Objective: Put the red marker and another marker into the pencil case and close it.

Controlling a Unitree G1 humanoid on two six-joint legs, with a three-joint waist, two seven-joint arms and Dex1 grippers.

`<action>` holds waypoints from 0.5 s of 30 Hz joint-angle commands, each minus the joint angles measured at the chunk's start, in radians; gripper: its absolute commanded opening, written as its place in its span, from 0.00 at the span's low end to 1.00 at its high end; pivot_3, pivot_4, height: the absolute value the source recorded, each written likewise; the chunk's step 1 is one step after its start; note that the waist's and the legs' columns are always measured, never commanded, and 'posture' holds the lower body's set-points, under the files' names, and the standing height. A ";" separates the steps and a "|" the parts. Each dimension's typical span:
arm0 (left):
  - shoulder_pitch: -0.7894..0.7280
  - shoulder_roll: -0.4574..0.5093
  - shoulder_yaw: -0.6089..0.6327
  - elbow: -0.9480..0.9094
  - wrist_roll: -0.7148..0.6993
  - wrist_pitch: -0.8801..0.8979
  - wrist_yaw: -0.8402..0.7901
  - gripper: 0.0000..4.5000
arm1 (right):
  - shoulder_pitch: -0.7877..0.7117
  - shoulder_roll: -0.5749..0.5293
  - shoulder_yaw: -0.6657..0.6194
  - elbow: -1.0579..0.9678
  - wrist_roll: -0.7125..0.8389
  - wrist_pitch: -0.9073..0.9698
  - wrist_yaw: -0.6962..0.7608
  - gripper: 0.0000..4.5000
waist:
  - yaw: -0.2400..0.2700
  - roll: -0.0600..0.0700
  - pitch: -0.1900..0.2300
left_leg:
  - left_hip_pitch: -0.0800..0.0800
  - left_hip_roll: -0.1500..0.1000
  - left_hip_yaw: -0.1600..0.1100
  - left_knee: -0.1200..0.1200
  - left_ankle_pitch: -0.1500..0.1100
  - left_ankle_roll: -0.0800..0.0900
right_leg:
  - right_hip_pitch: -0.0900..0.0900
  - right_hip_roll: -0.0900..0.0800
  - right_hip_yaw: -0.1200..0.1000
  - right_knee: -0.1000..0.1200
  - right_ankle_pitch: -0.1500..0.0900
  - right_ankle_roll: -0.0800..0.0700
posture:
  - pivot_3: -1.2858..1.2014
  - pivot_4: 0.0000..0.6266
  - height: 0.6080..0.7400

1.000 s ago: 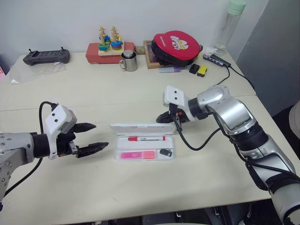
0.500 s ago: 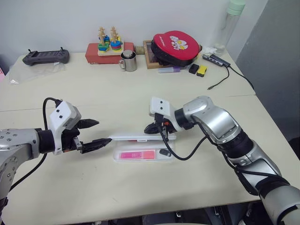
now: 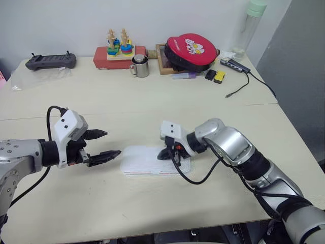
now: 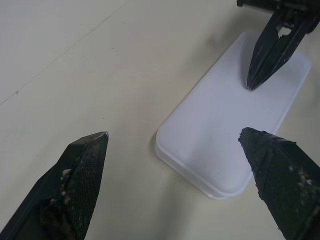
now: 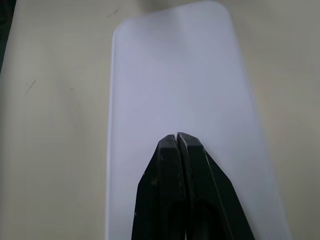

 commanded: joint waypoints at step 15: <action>0.036 -0.038 0.029 -0.015 0.023 -0.031 0.046 1.00 | -0.001 -0.002 -0.141 -0.052 0.076 -0.030 -0.047 0.00 | 0.000 0.000 0.000 | 0.002 0.000 0.001 0.000 0.000 0.000 | 0.001 0.000 0.001 0.000 0.000 0.000 | 0.52 0.24 1.00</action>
